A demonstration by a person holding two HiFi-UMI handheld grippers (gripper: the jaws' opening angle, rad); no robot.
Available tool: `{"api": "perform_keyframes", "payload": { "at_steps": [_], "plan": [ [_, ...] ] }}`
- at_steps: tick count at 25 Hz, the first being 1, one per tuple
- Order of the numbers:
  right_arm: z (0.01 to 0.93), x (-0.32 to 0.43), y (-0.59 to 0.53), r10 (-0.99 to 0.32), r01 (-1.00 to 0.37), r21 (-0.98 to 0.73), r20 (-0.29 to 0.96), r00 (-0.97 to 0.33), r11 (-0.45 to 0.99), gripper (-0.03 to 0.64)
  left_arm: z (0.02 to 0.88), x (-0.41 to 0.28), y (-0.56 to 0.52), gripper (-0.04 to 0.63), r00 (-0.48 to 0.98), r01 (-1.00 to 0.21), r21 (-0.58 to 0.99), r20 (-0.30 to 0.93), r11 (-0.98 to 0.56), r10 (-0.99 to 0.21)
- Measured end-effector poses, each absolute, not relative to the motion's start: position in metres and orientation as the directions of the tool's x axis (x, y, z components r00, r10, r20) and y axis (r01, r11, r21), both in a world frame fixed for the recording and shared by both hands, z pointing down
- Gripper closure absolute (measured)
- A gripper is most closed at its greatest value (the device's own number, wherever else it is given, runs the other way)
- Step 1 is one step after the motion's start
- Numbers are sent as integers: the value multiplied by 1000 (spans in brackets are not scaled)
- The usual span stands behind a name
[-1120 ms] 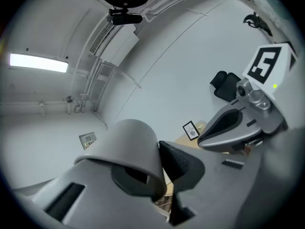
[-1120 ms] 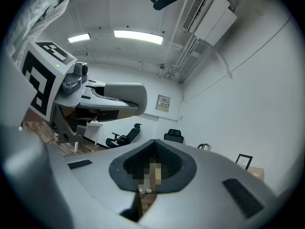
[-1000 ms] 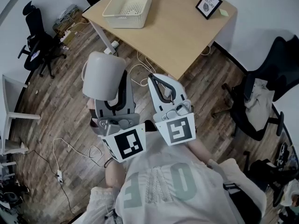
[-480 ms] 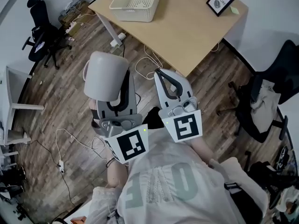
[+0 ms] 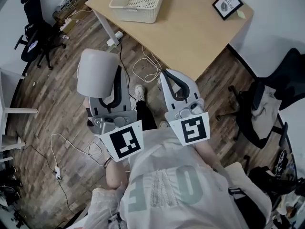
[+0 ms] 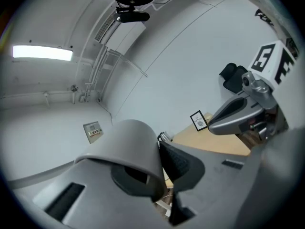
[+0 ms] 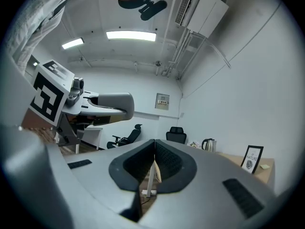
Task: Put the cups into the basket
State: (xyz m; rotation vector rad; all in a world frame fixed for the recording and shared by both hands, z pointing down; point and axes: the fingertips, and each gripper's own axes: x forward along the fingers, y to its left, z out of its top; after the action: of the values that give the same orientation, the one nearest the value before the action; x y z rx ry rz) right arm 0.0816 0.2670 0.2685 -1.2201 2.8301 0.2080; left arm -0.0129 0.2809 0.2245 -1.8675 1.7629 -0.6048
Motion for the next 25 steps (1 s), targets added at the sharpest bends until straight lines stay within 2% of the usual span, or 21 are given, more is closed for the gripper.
{"api": "perform_keyframes", "payload": {
  "at_steps": [7, 13, 17, 21, 25],
  "plan": [
    [258, 45, 207, -721, -727, 166, -109, -685, 666, 618, 227, -53, 217, 543, 82, -799, -600, -52, -35, -995],
    [262, -8, 134, -731, -716, 245, -43, -681, 653, 618, 234, -109, 126, 543, 106, -822, -566, -37, -66, -994],
    [280, -45, 74, -773, -760, 158, 38, -634, 631, 618, 221, -144, 54, 543, 157, -805, -584, -39, -105, -987],
    [243, -91, 17, -762, -739, 251, -8, -647, 625, 618, 203, -174, -3, 543, 219, -792, -591, -40, -153, -975],
    [232, -119, -21, -770, -749, 250, -19, -637, 613, 618, 197, -197, -42, 543, 256, -788, -588, -42, -183, -966]
  ]
}}
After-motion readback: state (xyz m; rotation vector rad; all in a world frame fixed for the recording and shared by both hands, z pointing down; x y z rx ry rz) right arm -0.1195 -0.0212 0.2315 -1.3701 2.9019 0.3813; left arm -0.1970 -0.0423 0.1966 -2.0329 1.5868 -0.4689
